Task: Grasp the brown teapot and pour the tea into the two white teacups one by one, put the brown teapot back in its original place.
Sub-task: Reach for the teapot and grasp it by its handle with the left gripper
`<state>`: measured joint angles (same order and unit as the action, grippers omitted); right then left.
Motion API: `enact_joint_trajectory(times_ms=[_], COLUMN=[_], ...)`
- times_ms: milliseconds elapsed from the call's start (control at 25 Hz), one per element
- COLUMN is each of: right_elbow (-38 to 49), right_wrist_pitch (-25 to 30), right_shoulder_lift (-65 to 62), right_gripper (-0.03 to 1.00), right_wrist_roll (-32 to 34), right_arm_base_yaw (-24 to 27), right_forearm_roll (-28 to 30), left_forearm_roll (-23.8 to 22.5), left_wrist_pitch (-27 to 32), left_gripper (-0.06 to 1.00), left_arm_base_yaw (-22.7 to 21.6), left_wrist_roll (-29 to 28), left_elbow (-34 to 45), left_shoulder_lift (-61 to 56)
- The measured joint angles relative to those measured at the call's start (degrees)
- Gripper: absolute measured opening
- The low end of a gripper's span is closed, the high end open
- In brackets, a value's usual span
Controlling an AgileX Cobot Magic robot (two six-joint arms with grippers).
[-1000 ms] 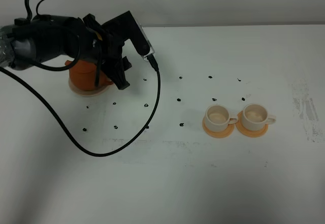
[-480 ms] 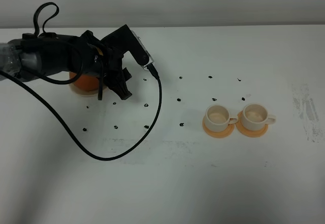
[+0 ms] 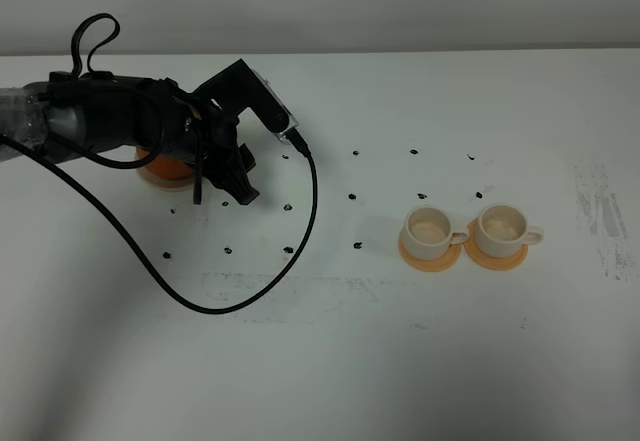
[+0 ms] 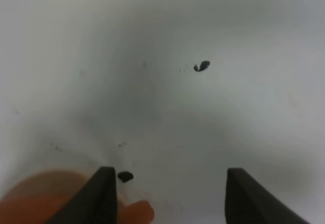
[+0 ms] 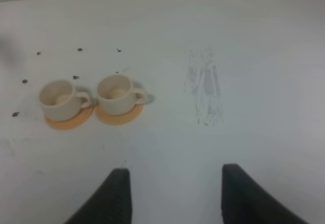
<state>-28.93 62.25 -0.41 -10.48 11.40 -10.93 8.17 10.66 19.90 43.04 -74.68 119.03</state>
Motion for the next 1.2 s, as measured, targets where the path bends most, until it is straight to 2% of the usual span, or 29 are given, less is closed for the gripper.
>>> enact_joint_trajectory(times_ms=[200, 1200], right_elbow=[0.0, 0.0], right_wrist_pitch=[0.0, 0.0], right_shoulder_lift=[0.0, 0.0], right_gripper=[0.43, 0.43], right_wrist_roll=[0.0, 0.0], right_arm_base_yaw=[0.0, 0.0], right_forearm_roll=[0.0, 0.0], left_forearm_roll=[0.2, -0.1], left_wrist_pitch=[0.8, 13.6], left_gripper=[0.5, 0.5], left_arm_base_yaw=[-0.1, -2.7], left_wrist_roll=[0.0, -0.7], left_elbow=[0.0, 0.0], left_shoulder_lift=[-0.1, -3.1])
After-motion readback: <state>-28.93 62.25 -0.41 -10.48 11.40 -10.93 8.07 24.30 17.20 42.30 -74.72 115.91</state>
